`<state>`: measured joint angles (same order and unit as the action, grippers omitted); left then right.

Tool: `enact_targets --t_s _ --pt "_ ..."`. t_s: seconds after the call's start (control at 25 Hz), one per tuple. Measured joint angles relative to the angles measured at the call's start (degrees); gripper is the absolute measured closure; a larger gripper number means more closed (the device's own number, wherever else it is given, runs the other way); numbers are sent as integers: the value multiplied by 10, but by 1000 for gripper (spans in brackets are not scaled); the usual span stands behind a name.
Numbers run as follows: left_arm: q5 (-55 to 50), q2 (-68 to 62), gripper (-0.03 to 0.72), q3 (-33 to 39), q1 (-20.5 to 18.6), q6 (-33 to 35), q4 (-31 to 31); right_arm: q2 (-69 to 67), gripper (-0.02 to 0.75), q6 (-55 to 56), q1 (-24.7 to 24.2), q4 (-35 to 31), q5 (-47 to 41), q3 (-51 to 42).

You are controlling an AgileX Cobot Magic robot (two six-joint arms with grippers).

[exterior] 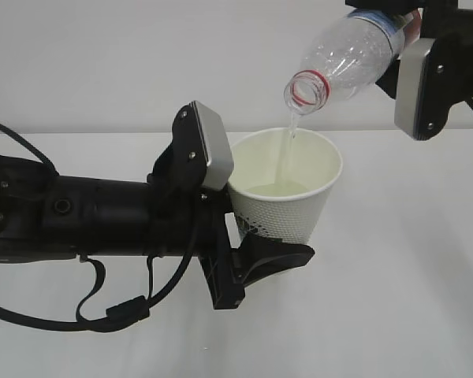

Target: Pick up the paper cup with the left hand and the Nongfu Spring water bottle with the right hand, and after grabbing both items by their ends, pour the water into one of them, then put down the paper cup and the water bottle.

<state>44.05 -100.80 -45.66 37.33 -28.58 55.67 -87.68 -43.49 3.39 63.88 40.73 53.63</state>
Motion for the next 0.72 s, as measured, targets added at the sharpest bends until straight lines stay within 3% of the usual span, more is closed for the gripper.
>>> enact_targets --t_s 0.72 --pt "0 0 160 0 0 0 0 0 226 0 0 -2 0 0"
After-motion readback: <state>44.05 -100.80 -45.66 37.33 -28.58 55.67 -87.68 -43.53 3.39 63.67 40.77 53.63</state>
